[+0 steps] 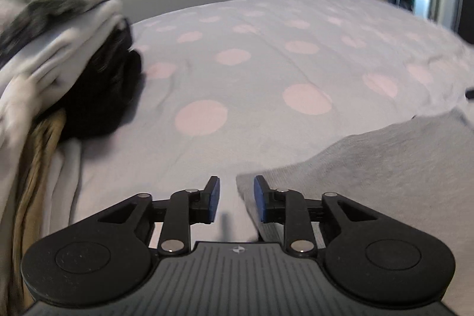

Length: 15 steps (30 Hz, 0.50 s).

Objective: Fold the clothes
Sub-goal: 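Open both grippers to lay the folded hem down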

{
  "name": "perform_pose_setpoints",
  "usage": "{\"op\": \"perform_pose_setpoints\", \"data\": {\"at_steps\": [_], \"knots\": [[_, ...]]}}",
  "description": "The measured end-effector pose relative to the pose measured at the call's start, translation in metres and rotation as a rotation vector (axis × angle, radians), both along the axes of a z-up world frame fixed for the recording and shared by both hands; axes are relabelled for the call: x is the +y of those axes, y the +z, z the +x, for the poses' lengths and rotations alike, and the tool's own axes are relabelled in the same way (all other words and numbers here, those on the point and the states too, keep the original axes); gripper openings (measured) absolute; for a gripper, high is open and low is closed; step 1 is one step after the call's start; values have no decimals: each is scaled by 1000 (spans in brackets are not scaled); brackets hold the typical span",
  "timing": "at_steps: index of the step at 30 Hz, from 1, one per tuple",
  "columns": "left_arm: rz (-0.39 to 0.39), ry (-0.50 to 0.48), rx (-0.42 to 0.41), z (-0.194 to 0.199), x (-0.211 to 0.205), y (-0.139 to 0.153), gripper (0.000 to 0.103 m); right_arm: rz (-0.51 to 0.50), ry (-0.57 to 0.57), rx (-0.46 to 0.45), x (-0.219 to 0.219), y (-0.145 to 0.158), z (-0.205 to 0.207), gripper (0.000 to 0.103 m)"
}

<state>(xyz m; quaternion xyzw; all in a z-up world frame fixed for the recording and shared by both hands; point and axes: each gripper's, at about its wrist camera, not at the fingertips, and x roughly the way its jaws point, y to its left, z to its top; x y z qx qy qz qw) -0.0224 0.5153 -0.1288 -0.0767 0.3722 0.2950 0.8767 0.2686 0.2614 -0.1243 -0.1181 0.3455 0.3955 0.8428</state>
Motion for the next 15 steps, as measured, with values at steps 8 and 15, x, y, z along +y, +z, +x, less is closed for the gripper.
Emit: {"op": "perform_pose_setpoints", "data": {"at_steps": [8,15], "knots": [[-158,193,-179,-74,-20,11,65,170,-152,167,-78,-2,-42,48],[-267,247,-261,-75,-21,-2,79,244,-229,245,-95,-21,-48,55]]}}
